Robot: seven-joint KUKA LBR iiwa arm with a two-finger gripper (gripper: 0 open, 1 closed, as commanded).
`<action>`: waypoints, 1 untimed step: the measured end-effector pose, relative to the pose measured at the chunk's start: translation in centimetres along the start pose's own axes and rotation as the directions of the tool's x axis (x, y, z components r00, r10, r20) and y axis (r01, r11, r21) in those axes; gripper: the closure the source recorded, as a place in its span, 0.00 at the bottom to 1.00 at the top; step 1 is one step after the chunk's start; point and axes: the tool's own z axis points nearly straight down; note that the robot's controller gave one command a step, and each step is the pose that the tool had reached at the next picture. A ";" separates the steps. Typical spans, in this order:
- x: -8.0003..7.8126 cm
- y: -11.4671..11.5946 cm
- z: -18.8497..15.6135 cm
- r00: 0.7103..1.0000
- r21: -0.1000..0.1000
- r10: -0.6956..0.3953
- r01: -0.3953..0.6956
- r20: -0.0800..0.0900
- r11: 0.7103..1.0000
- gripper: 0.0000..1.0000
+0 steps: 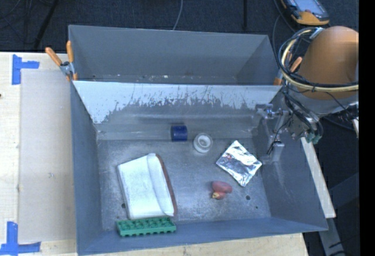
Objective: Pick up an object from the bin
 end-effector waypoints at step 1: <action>2.7 3.8 13.2 1.000 -0.003 0.006 -0.006 -0.010 1.000 0.00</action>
Offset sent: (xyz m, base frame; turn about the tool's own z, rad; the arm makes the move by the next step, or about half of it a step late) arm -0.0234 0.0360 -0.1272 0.0080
